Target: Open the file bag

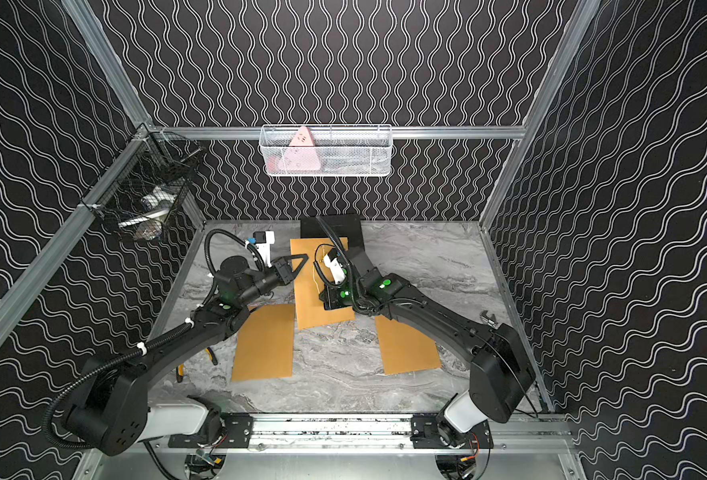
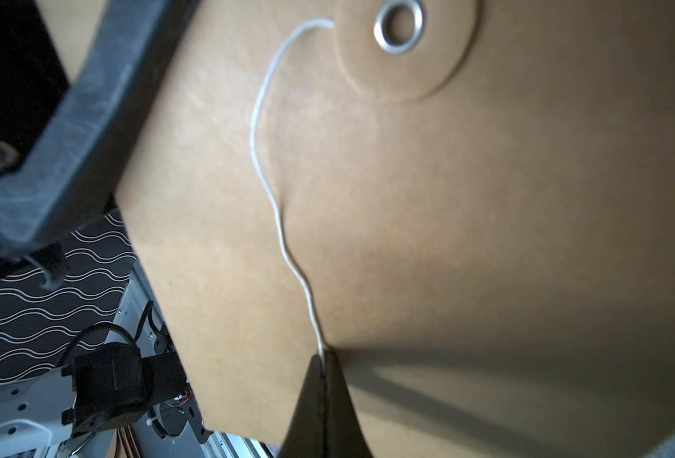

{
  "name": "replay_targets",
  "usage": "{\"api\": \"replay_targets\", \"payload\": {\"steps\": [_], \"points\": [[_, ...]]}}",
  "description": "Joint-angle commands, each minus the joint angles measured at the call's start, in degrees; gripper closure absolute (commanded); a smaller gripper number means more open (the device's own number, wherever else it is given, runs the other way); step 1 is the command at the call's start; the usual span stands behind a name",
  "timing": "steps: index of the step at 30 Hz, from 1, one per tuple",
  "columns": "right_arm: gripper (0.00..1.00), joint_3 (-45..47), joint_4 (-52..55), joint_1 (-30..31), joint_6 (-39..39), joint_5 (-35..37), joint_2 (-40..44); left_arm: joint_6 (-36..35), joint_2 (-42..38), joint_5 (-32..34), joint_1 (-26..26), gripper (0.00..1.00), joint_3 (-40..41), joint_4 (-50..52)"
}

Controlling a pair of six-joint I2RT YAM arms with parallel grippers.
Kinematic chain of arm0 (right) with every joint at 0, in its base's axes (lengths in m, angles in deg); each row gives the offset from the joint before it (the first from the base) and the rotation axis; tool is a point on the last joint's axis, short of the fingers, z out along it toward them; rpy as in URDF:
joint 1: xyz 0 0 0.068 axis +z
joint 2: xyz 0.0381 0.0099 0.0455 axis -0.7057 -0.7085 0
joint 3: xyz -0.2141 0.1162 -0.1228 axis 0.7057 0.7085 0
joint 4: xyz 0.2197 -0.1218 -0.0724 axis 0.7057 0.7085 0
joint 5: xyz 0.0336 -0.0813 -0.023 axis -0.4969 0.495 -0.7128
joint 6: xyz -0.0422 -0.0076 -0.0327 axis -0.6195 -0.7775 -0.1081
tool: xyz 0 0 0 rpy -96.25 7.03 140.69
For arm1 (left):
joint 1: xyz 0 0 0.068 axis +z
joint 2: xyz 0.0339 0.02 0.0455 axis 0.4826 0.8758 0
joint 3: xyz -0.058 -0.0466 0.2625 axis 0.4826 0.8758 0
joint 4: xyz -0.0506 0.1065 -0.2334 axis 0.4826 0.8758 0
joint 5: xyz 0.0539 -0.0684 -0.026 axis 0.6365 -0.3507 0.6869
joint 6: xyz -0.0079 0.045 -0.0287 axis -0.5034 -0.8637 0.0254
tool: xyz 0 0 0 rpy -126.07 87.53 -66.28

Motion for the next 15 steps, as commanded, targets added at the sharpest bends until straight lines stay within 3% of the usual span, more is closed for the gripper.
{"api": "replay_targets", "payload": {"steps": [1,15], "points": [[1.0,0.6,-0.1,0.0,0.2,1.7,0.7,-0.6,-0.4,-0.3,0.4,1.0,-0.7,-0.7],[1.0,2.4,2.9,-1.9,-0.6,4.8,2.9,-0.9,-1.6,-0.5,1.3,1.0,-0.4,0.2]]}}
